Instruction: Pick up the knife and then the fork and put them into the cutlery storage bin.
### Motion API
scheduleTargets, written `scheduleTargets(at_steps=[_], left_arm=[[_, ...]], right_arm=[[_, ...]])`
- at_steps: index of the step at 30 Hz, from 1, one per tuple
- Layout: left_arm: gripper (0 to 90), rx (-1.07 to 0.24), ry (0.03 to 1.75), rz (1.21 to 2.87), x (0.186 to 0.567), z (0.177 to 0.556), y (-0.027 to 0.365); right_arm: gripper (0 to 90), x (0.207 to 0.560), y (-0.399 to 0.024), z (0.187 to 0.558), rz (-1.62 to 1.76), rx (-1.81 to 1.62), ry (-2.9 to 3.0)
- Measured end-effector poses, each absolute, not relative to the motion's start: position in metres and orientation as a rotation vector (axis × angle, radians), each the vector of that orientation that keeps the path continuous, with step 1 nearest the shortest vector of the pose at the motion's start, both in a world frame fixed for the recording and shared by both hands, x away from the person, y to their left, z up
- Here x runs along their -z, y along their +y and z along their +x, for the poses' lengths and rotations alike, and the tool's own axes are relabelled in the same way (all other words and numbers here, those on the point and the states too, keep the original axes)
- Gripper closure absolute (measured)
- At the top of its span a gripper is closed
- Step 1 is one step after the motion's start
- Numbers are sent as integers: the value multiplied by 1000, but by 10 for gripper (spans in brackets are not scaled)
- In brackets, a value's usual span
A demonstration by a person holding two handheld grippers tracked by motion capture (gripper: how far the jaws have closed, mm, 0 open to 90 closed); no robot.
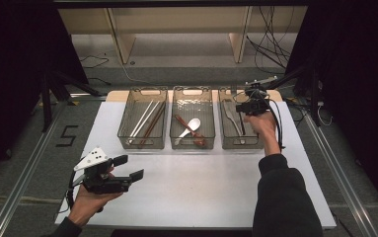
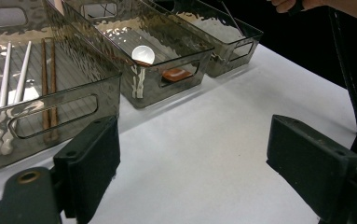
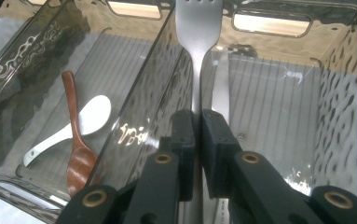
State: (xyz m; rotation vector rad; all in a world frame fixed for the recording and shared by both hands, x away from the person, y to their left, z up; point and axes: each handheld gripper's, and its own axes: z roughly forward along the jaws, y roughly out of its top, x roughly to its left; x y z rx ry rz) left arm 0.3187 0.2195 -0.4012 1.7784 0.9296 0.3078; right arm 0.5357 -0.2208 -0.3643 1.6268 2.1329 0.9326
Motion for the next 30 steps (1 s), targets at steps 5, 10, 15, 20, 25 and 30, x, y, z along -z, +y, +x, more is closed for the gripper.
scheduleTargets(at_steps=[5,10,15,20,25,30], left_arm=[[166,-308,930,1778,401,318,220],[166,-308,931,1779,401,319,220],[166,-307,934,1780,401,319,220],[166,-307,933,1779,401,319,220],[166,-308,933,1781,401,318,220],[166,-309,932,1781,401,318,220]], right_arm=[[848,368,-222,536,1641,-934,2110],[846,373,-224,536,1665,-930,2108],[844,378,-224,536,1680,-931,2115],[840,379,-222,537,1680,-936,2122],[837,382,-219,538,1695,-922,2128],[792,385,-220,538,1706,-926,2126]])
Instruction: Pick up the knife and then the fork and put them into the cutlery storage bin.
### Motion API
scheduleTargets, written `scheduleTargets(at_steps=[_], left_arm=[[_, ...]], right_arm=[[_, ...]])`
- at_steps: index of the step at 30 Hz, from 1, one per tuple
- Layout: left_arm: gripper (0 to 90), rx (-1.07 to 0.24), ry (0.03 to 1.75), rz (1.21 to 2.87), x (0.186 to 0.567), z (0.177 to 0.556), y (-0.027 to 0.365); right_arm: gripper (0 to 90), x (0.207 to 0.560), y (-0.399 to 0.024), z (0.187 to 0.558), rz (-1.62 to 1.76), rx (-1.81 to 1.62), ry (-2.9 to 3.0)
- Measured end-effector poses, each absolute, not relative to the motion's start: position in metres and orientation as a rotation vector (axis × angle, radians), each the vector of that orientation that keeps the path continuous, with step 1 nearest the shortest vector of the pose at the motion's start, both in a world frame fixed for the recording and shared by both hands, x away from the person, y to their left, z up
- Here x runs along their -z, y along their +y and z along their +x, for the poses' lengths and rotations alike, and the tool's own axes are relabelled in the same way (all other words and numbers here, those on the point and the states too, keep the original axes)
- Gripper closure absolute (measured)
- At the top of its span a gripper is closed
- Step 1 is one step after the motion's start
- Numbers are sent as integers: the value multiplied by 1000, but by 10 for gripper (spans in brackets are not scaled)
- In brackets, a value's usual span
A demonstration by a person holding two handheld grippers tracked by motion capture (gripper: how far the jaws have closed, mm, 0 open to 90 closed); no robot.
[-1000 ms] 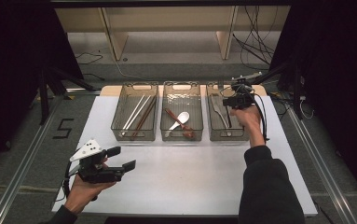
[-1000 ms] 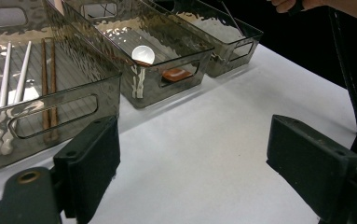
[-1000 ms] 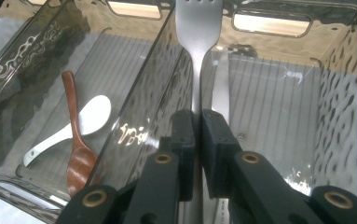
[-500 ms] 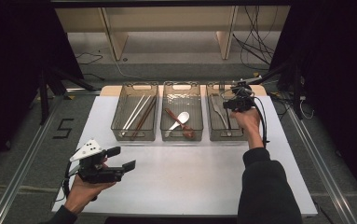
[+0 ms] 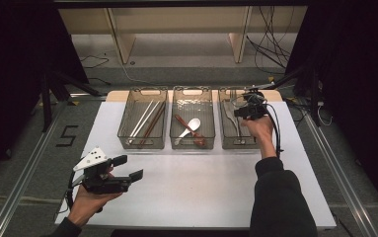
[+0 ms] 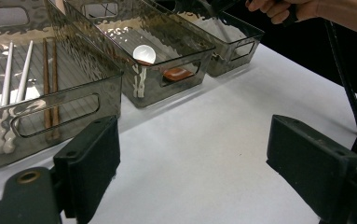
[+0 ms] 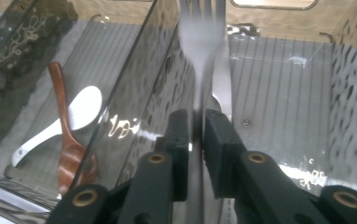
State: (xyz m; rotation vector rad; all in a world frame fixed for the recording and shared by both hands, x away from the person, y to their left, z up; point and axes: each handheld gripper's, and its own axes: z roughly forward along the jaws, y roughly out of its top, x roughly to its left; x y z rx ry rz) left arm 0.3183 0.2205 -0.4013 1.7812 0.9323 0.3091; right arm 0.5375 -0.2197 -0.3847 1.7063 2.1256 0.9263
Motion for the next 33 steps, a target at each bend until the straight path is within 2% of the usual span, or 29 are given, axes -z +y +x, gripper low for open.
scheduleTargets(at_steps=[10,20,27,33], left_arm=[[166,-308,934,1780,401,318,220],[166,-306,932,1784,402,318,219],[166,-304,933,1785,402,318,219],[166,-303,933,1784,402,318,219]], right_arm=[[626,379,-220,533,1680,-945,2144],[485,373,-212,513,1591,-1006,2185],[420,369,-207,494,1524,-1076,2174],[406,375,-200,477,1472,-1129,2174]])
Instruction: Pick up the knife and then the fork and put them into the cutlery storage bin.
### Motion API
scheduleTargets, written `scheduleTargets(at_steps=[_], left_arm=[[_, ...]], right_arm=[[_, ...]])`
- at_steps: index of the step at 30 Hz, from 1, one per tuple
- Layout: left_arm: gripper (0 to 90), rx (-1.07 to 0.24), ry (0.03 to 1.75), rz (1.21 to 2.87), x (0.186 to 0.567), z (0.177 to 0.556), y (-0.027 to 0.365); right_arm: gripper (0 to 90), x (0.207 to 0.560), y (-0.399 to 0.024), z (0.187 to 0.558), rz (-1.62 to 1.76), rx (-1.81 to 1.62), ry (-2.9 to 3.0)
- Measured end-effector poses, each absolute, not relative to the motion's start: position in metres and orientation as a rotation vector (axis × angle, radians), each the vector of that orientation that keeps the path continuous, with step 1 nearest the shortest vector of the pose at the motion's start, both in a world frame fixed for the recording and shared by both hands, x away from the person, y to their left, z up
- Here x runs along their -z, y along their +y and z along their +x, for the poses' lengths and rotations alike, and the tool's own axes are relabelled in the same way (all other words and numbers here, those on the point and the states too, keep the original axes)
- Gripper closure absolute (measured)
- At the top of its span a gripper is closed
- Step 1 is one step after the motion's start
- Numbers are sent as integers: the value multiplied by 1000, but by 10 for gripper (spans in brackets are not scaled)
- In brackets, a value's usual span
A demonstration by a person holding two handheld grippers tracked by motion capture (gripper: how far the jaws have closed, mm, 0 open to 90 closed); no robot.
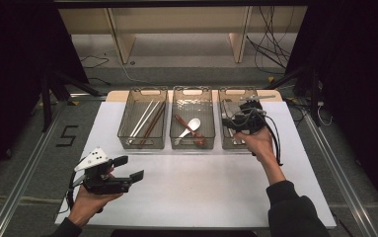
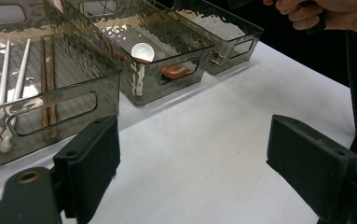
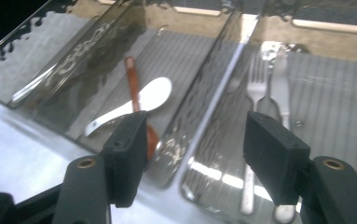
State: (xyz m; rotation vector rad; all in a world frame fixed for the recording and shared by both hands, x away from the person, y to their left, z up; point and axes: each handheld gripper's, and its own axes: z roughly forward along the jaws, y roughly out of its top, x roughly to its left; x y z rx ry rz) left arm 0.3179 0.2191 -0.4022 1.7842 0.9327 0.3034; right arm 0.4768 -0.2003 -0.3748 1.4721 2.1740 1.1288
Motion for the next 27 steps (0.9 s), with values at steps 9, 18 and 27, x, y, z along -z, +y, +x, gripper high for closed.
scheduleTargets(at_steps=[9,18,27], left_arm=[[166,-304,934,1783,402,318,219],[166,-297,931,1789,402,318,218],[166,-290,932,1792,402,319,218]], right_arm=[[374,378,-195,457,1417,-1173,2175],[326,376,-195,437,1362,-1224,2185],[313,377,-191,418,1303,-1269,2187]])
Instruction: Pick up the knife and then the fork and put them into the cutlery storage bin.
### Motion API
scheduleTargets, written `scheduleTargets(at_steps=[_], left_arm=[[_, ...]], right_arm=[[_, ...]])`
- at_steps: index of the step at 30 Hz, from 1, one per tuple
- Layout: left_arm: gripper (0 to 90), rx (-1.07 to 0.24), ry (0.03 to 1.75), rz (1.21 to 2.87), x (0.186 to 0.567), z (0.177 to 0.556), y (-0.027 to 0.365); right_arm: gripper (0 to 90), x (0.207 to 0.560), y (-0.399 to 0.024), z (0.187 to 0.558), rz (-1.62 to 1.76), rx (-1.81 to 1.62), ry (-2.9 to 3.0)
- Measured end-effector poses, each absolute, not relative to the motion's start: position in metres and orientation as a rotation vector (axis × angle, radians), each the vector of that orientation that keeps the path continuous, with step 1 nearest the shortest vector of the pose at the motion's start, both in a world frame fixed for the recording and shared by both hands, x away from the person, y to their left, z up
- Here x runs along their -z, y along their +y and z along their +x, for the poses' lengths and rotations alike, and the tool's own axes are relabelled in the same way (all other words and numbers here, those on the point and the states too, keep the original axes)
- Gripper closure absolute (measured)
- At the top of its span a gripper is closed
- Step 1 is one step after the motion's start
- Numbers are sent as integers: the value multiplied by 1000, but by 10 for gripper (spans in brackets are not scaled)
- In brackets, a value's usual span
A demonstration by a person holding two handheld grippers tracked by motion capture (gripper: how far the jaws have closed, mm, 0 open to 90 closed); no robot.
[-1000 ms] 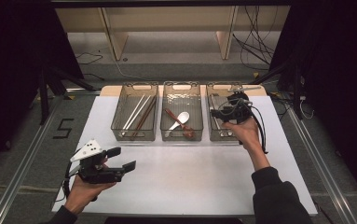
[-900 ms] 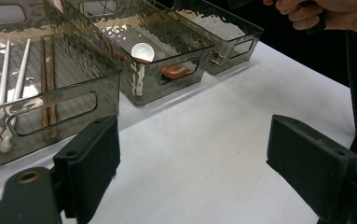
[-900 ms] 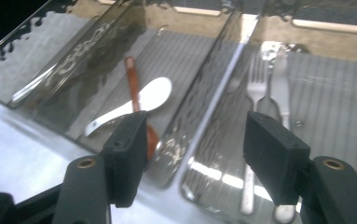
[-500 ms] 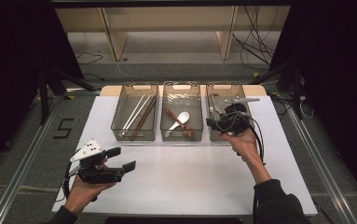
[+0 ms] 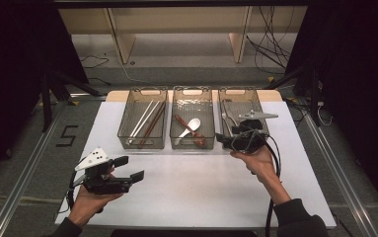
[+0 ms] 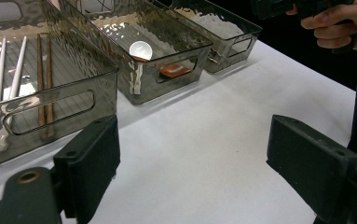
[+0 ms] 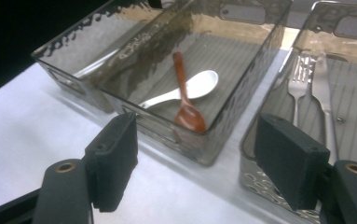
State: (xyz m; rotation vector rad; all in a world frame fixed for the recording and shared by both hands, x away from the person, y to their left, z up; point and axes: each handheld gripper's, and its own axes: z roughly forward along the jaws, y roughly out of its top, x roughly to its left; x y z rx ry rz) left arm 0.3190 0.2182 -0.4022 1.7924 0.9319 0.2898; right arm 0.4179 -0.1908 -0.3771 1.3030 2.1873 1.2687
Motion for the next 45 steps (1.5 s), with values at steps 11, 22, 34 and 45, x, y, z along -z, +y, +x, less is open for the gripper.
scheduleTargets(at_steps=[11,22,34,45], left_arm=[[166,-288,929,1798,403,320,216],[166,-283,913,1815,403,316,216],[166,-273,904,1828,403,315,216],[166,-250,902,1825,403,314,214]], right_arm=[[290,378,-186,398,1250,-1298,2211],[272,380,-186,370,1201,-1330,2210],[267,393,-190,342,1149,-1373,2222],[233,399,-208,321,1161,-1395,2164]])
